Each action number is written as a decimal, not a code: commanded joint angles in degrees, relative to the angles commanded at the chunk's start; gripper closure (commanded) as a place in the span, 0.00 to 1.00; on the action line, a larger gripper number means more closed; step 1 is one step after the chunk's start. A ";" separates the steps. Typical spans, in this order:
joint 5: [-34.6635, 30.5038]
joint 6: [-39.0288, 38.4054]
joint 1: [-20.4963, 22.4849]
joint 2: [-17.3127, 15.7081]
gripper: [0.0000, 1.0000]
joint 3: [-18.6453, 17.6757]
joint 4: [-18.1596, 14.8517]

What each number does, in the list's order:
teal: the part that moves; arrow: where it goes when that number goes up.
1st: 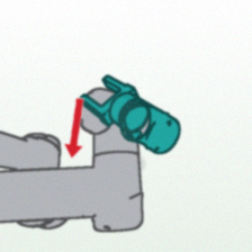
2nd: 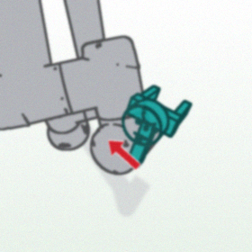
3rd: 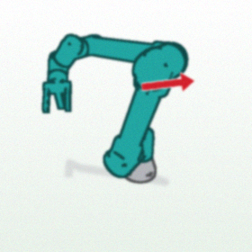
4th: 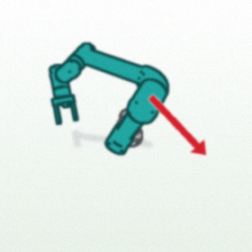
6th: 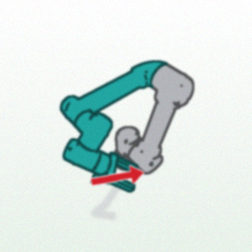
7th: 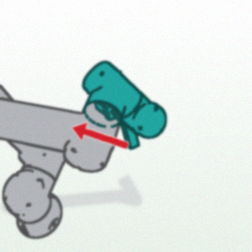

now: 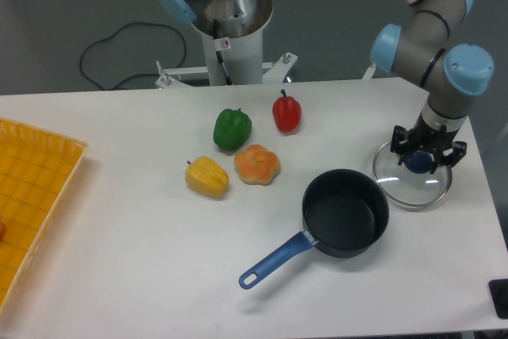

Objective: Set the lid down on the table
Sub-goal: 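Lower the glass lid flat onto the table beside the saucepan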

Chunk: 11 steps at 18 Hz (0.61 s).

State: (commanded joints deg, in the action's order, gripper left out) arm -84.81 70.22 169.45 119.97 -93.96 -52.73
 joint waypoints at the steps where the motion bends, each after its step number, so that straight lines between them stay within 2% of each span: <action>1: 0.00 0.00 0.00 0.00 0.45 0.00 0.00; 11: 0.00 -0.18 -0.18 0.35 0.45 -0.09 0.53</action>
State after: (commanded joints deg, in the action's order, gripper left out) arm -84.81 70.05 169.28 120.32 -94.04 -52.21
